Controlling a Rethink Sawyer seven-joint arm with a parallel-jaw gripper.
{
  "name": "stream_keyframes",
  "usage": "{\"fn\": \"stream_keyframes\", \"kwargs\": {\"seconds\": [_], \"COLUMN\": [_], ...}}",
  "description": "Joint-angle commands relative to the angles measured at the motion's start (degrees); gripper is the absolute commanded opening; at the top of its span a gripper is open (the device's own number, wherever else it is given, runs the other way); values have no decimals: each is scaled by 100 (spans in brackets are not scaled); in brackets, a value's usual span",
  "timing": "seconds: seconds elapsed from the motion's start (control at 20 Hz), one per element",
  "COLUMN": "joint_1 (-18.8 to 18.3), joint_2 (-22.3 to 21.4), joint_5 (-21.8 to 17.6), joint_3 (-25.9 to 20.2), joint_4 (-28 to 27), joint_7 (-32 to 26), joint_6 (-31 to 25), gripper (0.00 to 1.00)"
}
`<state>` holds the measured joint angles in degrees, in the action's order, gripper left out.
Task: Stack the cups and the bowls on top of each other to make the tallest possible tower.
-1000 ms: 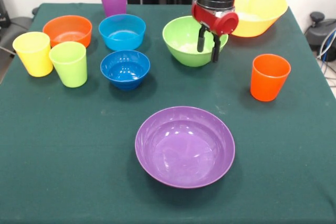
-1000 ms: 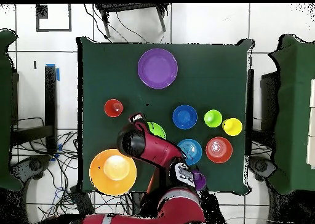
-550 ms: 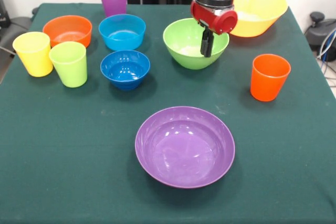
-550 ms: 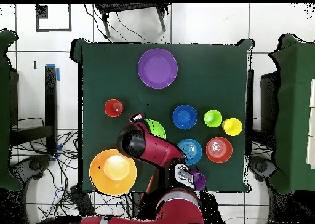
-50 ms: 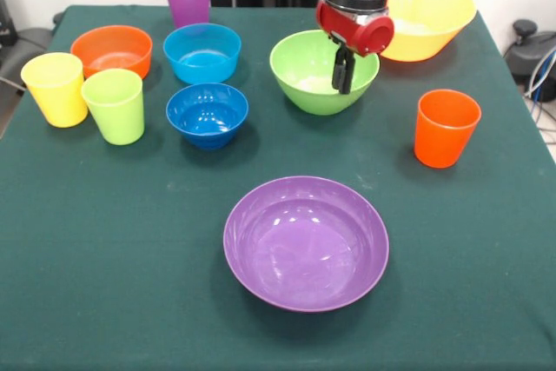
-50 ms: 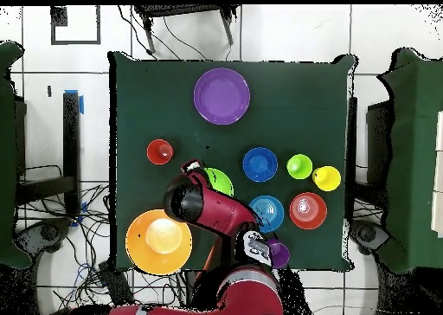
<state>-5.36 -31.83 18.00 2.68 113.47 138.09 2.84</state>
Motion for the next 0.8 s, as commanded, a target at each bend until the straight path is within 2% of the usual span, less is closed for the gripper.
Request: {"fn": "stream_keyframes", "kwargs": {"seconds": [0.05, 0.3, 0.8], "joint_1": [142, -52, -110], "joint_2": [94, 41, 173], "joint_5": [-89, -113, -116], "joint_3": [-260, -484, -551], "joint_4": [-248, -198, -176], "joint_7": [488, 489, 576], "joint_6": [-246, -359, -153], "gripper": [100, 100, 100]}}
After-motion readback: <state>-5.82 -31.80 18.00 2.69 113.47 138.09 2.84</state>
